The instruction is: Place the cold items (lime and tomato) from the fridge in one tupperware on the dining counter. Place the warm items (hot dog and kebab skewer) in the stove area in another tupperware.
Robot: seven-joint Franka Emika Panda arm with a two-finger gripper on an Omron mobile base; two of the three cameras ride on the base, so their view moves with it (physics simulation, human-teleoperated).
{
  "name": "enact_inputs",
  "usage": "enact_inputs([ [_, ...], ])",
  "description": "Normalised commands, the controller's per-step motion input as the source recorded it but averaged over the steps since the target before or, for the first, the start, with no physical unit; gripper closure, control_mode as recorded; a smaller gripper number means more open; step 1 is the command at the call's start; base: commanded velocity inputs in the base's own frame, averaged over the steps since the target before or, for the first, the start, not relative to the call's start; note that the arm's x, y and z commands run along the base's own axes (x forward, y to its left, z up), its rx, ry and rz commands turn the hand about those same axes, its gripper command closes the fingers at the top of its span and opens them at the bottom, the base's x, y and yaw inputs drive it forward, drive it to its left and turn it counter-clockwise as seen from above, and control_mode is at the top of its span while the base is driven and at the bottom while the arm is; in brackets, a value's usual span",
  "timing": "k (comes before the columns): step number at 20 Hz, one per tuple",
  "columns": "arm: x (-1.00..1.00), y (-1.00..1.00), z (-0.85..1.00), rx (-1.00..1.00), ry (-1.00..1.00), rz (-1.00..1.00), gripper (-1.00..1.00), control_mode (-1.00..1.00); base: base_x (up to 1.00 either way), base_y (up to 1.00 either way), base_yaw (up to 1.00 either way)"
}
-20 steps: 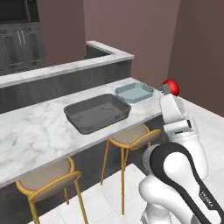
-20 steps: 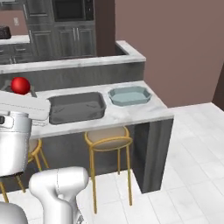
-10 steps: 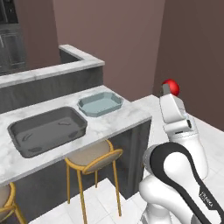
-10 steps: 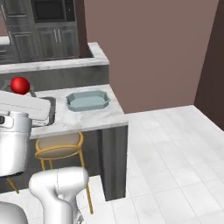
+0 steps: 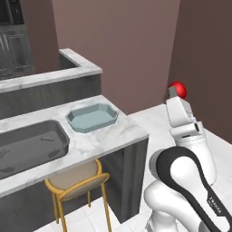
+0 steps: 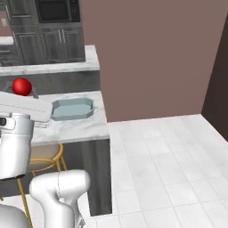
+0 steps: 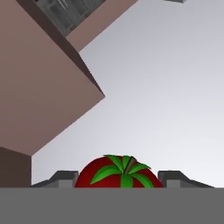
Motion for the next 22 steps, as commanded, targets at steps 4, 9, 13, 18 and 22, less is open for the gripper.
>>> enact_inputs([
  [4,0.0,0.0,0.0,0.0,0.0,0.0,1.0,1.0,0.53,-0.34,0.26],
  [9,0.0,0.0,0.0,0.0,0.0,0.0,1.0,1.0,0.51,-0.27,0.29],
  [13,0.0,0.0,0.0,0.0,0.0,0.0,1.0,1.0,0.47,-0.21,0.29],
  [18,0.0,0.0,0.0,0.0,0.0,0.0,1.0,1.0,0.41,-0.25,0.3],
  [22,0.0,-0.32,-0.03,0.0,0.0,0.06,1.0,-1.0,0.05,-0.18,0.13],
])
